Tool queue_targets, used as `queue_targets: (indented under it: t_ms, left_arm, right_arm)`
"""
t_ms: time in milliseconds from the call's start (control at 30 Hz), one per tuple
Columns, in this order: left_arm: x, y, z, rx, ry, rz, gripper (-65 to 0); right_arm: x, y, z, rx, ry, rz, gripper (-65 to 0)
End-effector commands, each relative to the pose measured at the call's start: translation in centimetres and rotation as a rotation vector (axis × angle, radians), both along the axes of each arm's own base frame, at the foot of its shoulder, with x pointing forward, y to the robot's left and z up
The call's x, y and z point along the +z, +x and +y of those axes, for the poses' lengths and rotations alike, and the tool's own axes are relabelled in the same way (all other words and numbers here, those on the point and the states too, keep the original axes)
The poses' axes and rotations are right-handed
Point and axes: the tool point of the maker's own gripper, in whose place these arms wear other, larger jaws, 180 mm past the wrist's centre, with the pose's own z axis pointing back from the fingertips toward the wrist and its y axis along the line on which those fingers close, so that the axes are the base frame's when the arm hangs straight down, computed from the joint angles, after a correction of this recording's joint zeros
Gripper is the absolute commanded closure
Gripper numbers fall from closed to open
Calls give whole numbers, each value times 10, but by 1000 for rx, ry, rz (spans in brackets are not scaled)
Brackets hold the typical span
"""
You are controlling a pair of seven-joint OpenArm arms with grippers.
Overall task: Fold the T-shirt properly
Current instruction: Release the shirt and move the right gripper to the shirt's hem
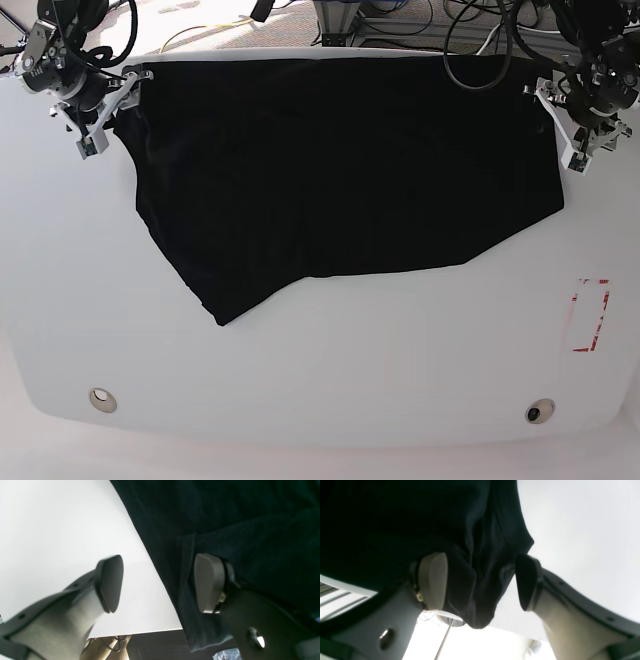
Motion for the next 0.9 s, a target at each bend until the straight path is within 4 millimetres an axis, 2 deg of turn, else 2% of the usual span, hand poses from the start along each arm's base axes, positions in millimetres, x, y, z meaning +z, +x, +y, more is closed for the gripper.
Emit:
queue_targets:
  t_ms: [0,167,367,433,700,867]
  left_arm:
    - [15,14,4,-8,20,-55,-414]
    - [25,32,6,-3,26,-103,-414]
    - [36,49,7,-3,29,-150,-414]
    - [40,54,7,-2,29,-166,-414]
    - [45,61,7,-4,29,-187,-414]
    - [44,59,6,-1,26,-182,-414]
  right_arm:
    - [20,24,-1,7,-6,-94,-409]
    - [29,53,-2,-1,7,-156,-409]
    - [30,91,-14,-50,56,-181,-409]
    - [32,106,-24,-68,67,-189,-409]
    - [34,166,-35,-105,177,-221,-407]
    - [26,194,-35,-114,243,-230,-407]
